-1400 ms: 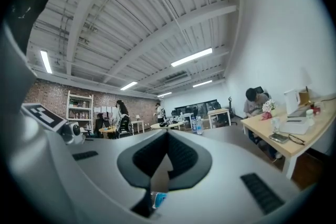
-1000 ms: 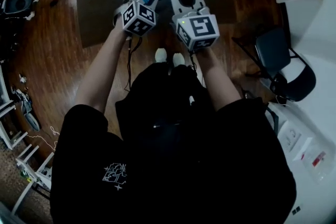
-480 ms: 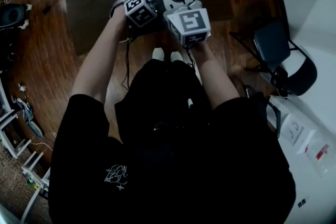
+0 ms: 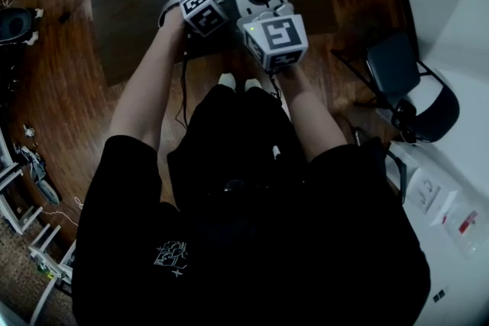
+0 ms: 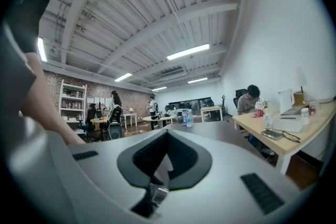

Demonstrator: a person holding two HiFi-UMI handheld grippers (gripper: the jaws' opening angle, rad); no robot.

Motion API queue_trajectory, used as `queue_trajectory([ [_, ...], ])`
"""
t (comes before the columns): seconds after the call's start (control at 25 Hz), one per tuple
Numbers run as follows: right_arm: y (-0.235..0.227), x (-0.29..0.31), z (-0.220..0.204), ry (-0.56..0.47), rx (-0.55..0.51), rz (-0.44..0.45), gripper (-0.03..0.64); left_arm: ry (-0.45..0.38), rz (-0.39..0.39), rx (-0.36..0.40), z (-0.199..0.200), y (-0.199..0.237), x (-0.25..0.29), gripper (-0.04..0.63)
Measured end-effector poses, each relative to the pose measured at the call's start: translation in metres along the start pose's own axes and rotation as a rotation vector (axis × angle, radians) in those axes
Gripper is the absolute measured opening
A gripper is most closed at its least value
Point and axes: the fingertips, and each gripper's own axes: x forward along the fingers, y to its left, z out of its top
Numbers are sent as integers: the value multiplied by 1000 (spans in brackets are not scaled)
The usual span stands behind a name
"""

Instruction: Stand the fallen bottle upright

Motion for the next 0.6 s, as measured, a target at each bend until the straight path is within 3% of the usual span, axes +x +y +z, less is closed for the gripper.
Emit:
queue_trajectory([
  [0.16,-6,0,-1,1,8,-5,14,-48,-7,-72,6,6,-2,267],
  [0.32,-6,-2,1,2,11,-7,14,-70,47,-129,1,17,-16,262],
  [0.6,-1,3,12,-21,16,15,14,-300,112,-389,17,38,-44,259],
])
